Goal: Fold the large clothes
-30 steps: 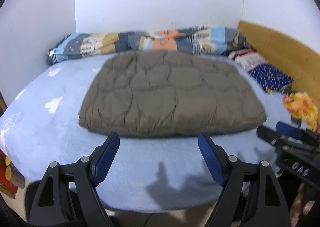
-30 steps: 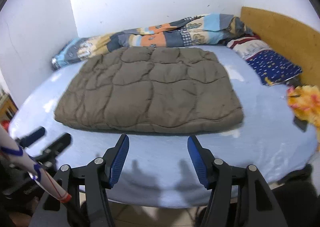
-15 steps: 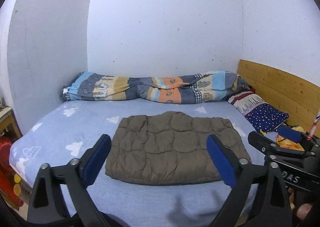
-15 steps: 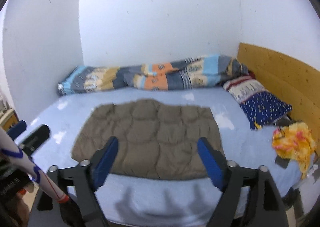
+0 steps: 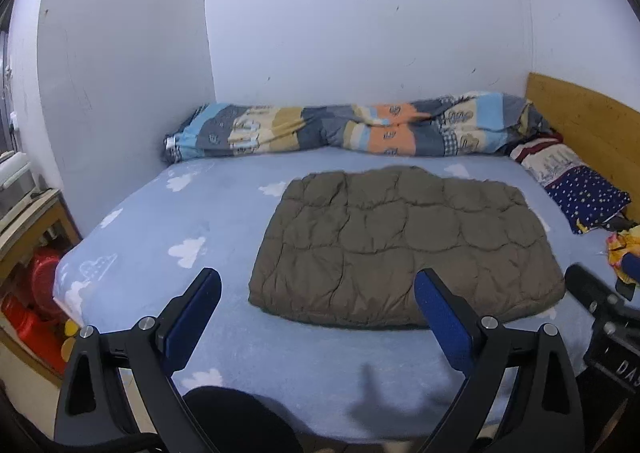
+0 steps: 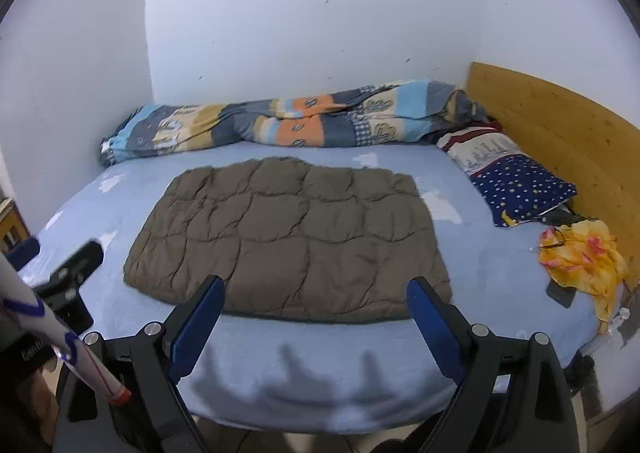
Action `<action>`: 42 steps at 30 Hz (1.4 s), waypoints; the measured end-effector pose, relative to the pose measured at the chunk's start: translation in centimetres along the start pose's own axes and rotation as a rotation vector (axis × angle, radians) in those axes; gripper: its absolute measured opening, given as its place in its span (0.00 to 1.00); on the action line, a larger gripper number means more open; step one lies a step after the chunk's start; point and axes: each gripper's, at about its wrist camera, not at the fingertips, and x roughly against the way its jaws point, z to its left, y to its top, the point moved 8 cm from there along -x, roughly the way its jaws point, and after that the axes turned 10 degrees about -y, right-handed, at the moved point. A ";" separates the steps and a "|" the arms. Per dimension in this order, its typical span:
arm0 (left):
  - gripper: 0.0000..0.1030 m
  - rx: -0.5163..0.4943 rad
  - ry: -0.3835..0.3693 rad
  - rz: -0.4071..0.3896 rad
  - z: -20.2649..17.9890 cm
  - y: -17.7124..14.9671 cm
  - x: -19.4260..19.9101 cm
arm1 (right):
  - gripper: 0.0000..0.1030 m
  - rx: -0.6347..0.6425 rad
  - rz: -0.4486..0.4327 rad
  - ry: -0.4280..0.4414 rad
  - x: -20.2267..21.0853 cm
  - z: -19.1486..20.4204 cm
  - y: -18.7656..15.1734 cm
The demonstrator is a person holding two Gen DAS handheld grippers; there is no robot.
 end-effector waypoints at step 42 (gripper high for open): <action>0.94 -0.027 0.038 0.142 1.9 -2.5 -2.6 | 0.94 0.046 -0.022 0.006 0.3 2.8 -0.2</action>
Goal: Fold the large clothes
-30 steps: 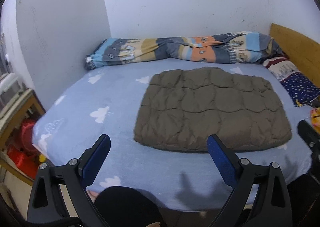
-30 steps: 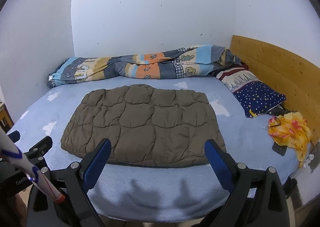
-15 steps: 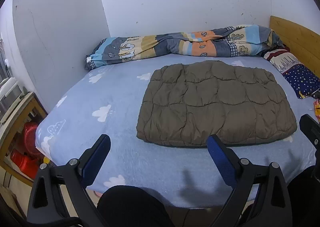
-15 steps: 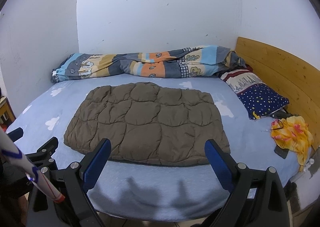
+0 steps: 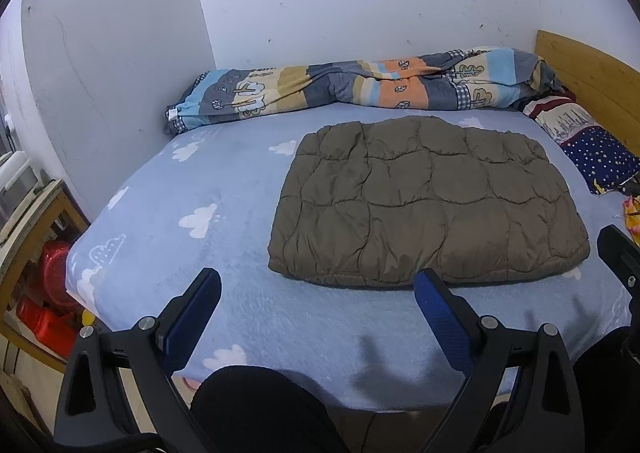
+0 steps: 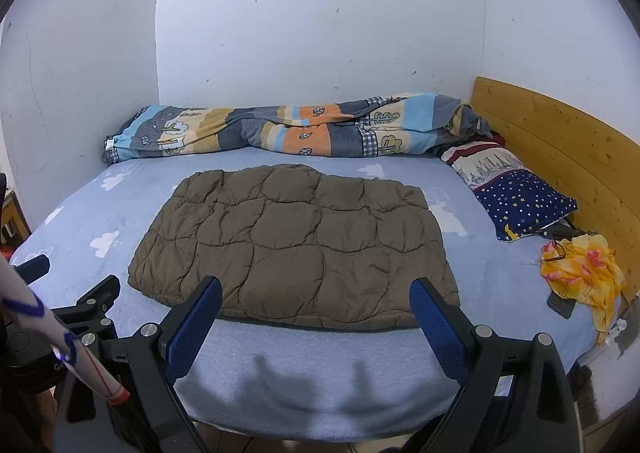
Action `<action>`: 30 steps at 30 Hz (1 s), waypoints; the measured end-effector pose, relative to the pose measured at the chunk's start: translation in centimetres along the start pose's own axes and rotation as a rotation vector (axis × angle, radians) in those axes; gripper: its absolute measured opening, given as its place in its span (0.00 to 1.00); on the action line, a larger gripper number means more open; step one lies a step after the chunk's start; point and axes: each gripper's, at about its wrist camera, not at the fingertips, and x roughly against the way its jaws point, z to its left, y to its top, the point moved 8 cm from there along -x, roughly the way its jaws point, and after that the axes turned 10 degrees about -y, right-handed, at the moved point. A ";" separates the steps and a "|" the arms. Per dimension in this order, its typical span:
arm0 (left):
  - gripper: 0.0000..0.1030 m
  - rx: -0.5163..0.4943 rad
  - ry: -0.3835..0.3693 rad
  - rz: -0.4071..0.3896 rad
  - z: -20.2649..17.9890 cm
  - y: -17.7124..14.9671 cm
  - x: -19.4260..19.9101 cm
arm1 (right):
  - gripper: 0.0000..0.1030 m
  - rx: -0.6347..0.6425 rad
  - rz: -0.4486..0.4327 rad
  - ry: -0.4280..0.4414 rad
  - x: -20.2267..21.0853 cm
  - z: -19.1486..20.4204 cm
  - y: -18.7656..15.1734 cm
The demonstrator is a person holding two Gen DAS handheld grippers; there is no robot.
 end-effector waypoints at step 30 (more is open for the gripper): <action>0.94 0.010 0.004 0.021 0.6 -0.6 -0.5 | 0.94 0.007 0.021 0.006 -0.4 0.1 -1.0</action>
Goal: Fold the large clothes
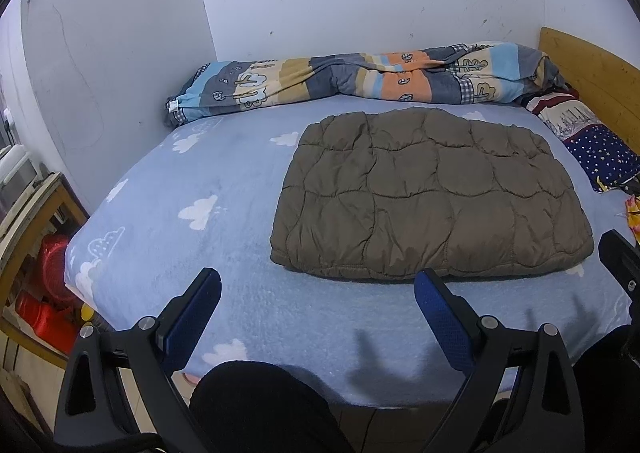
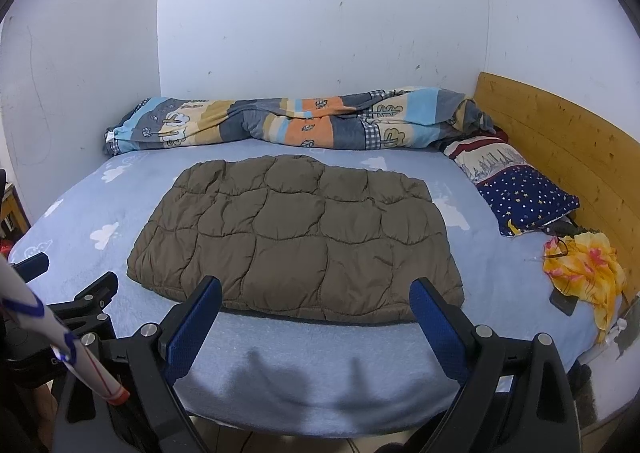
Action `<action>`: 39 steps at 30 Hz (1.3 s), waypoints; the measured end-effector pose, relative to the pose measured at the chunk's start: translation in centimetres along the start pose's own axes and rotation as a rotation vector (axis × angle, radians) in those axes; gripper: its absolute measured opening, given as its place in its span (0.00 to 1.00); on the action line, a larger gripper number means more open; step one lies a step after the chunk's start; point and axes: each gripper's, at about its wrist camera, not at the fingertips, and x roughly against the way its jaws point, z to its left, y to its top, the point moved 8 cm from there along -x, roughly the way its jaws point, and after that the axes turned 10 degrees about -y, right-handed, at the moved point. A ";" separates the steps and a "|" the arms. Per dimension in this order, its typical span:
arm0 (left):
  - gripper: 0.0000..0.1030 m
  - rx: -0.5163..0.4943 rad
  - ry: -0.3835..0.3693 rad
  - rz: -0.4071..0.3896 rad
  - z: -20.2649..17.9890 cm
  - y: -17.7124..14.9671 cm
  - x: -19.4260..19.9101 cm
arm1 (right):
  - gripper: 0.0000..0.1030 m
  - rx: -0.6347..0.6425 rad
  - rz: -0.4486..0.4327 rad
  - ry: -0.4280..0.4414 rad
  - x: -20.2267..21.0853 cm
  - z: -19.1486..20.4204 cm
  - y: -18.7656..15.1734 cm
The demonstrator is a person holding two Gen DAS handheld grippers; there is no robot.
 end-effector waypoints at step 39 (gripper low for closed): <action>0.94 0.003 -0.005 0.009 0.3 -0.5 -0.1 | 0.94 -0.002 0.009 0.000 -0.4 -0.5 -0.2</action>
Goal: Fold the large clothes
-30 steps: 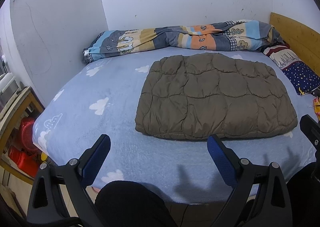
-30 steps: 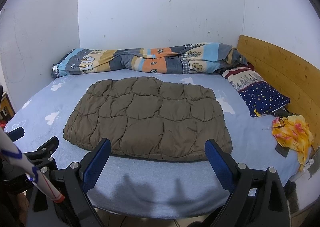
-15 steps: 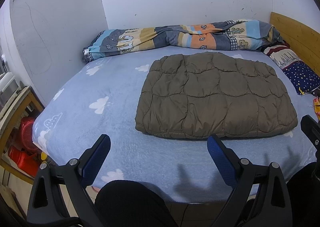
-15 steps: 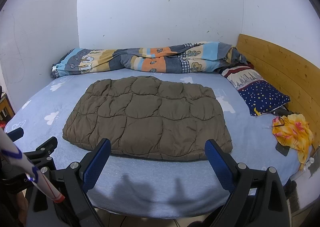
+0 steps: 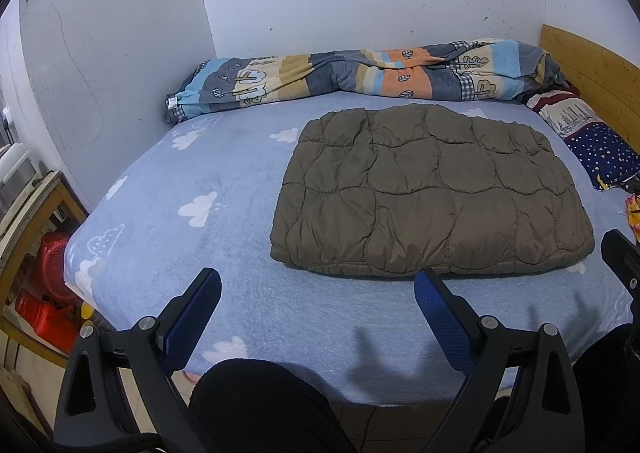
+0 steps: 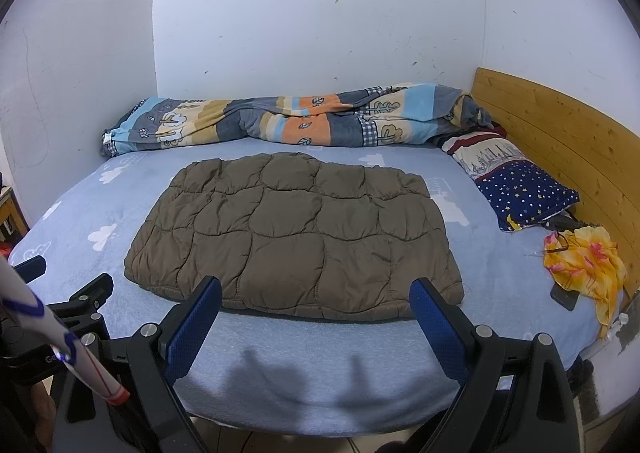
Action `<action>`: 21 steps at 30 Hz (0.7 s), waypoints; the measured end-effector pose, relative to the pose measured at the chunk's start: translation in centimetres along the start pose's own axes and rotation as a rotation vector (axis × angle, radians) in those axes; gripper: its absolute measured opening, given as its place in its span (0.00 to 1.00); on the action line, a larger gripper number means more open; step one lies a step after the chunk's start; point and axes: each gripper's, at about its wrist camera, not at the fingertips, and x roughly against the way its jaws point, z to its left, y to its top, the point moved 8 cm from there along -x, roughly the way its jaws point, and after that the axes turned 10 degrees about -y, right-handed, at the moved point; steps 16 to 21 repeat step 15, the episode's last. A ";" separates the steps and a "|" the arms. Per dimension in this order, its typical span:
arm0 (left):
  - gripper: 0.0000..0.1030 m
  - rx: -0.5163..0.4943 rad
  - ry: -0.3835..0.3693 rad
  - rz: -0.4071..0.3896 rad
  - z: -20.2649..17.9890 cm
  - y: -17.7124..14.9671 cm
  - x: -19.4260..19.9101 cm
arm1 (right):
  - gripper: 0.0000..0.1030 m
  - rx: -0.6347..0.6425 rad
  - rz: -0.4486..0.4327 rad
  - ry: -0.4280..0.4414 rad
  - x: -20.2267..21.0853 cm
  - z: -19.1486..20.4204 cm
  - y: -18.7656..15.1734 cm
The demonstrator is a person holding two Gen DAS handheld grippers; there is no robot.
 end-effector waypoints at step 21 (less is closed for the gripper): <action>0.94 -0.008 -0.066 -0.029 -0.4 0.5 0.7 | 0.94 -0.010 -0.005 0.001 0.1 -0.1 0.2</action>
